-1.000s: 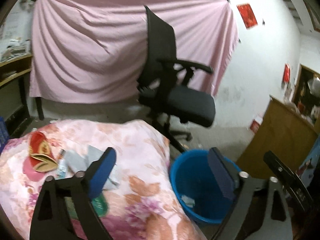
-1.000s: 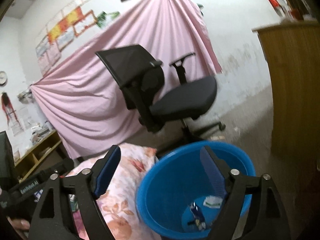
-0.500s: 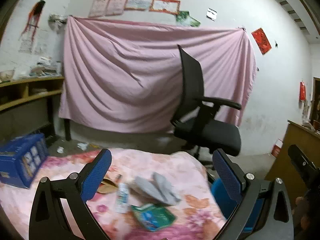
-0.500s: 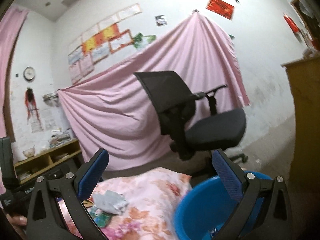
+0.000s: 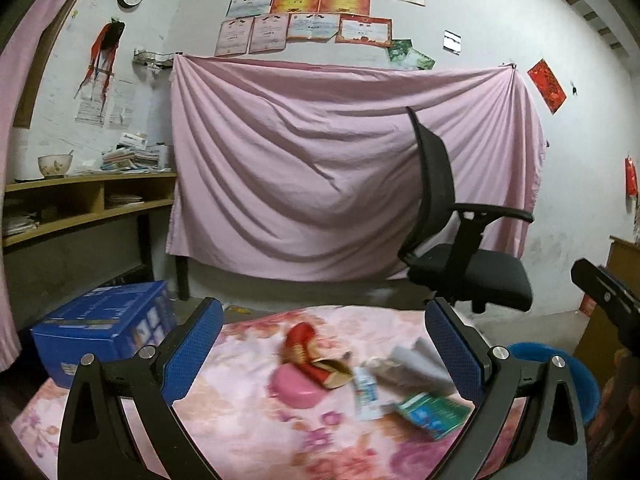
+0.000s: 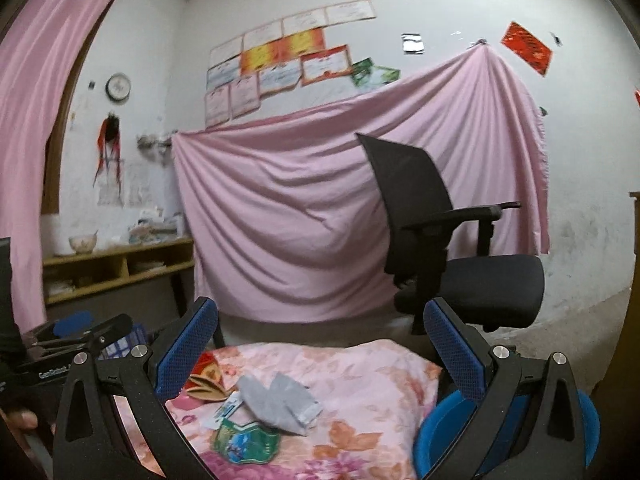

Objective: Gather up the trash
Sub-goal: 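Return both tools over the bed toward the pink container and grey mask, then grasp the pink round container with the left gripper while the right grasps the grey mask, then carry the pink container and grey mask over the blue basin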

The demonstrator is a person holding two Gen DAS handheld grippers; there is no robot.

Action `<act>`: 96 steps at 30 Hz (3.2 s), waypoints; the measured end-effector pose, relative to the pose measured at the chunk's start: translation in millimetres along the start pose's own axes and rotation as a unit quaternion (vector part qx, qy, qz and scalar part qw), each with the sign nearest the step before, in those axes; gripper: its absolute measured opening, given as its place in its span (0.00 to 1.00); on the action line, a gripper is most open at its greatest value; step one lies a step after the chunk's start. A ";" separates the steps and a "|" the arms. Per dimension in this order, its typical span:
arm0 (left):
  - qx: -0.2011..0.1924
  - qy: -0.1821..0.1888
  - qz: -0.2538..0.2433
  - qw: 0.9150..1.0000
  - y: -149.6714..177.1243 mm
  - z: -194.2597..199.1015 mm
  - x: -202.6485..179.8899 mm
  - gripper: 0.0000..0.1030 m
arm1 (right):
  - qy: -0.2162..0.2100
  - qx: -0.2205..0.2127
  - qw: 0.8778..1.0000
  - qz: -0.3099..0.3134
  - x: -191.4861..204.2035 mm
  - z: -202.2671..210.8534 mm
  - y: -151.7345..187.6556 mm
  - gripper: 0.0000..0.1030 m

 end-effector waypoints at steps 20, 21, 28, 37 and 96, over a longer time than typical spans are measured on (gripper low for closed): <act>0.187 0.066 -0.015 0.980 51.8 -72.7 53.1 0.96 | 0.008 0.220 0.975 -0.024 38.6 -90.5 44.5 1.00; 0.199 0.070 -0.018 0.977 53.9 -78.9 52.5 0.96 | 0.008 0.230 0.973 -0.025 38.8 -94.1 47.2 1.00; 0.258 0.080 -0.052 0.961 60.6 -114.0 44.3 0.86 | 0.013 0.285 0.958 -0.007 47.4 -116.6 65.5 0.83; 0.291 0.102 -0.093 0.947 69.8 -140.5 35.9 0.74 | 0.016 0.327 0.945 0.011 53.0 -129.1 84.7 0.70; 0.044 0.095 0.012 0.994 -38.3 2.5 -53.1 0.51 | -0.062 0.009 0.991 -0.118 -36.6 11.1 -3.3 0.11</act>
Point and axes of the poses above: each gripper's, at about its wrist camera, not at the fingertips, and z roughly against the way its jaws point, x to its left, y to its underside, the point moved 1 cm from there along -z, roughly the way its jaws point, and after that the axes turned 5 degrees about y, right-handed, at the moved point
